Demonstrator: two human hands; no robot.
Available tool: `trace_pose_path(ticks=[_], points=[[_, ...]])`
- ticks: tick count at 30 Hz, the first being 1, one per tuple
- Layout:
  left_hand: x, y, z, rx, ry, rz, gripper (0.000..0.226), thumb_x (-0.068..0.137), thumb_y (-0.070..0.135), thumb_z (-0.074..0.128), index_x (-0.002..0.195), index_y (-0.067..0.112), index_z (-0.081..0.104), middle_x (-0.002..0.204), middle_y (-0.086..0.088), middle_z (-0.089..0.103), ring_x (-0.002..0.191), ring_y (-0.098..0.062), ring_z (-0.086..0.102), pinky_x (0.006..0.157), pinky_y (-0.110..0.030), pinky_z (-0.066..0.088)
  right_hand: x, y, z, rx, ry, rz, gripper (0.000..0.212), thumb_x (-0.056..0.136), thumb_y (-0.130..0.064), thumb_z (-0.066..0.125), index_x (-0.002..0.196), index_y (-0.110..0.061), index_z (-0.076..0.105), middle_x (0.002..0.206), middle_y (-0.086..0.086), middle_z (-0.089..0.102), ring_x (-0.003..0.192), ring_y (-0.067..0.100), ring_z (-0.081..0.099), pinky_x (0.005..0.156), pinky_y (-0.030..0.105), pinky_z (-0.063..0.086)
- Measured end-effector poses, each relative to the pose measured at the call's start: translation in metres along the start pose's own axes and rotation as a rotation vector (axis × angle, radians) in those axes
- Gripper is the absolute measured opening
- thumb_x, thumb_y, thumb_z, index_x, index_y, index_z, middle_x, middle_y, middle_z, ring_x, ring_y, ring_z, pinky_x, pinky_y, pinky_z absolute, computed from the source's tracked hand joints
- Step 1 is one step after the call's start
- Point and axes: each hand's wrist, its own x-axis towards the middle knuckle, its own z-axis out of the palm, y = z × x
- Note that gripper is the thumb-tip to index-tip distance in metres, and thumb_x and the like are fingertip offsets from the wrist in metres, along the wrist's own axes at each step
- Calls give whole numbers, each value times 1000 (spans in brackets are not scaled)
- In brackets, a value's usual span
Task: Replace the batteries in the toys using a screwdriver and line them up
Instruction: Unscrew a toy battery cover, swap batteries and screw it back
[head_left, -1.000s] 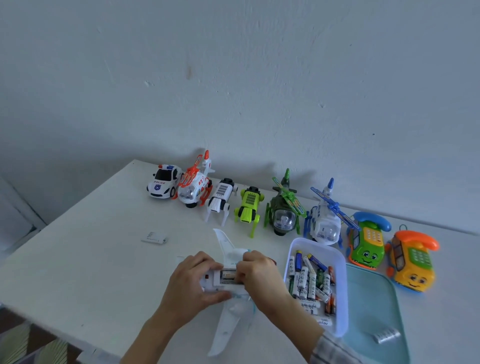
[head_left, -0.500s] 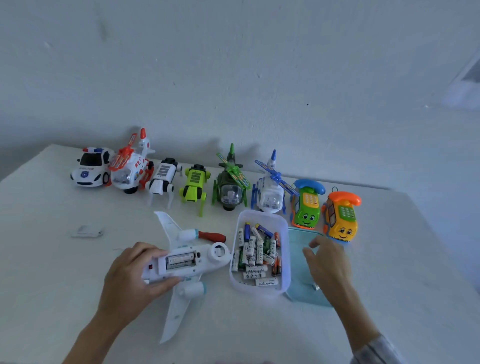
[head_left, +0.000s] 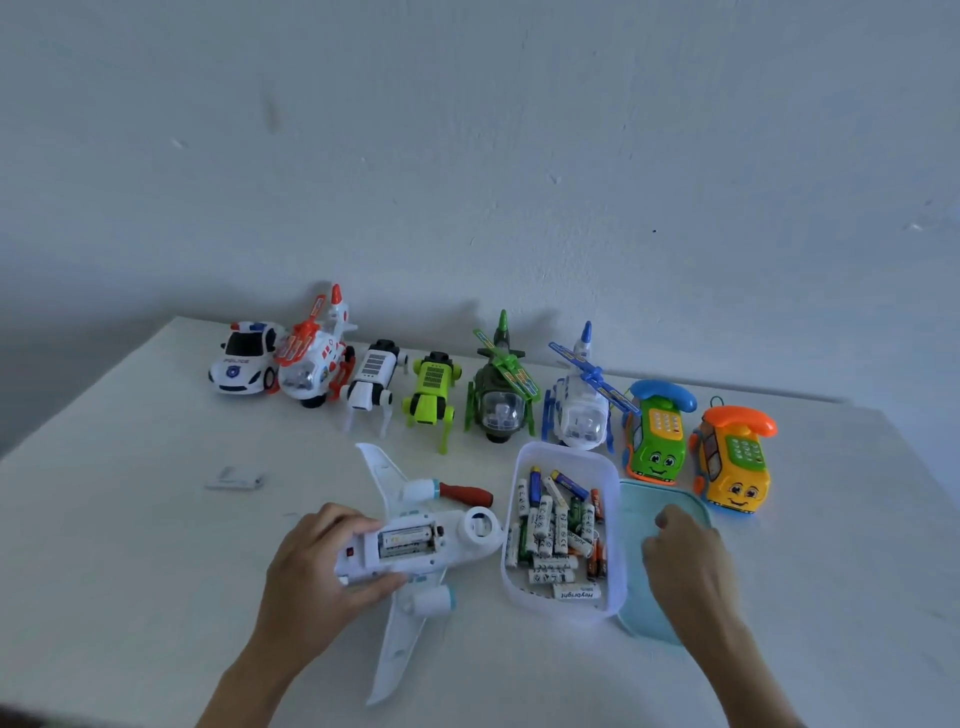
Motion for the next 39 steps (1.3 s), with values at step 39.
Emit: trace_pose_path(ticks=[39], points=[[14,-8,-11,-131,-109,-113,62,47,66,80,97,31,72,98,28,50,82,2,52,75,-16,42,-58,-141,99,70,-66,-1350,17,68,-14,46,70,-17,62,77,-4,53,73,11,40,57,23,41]])
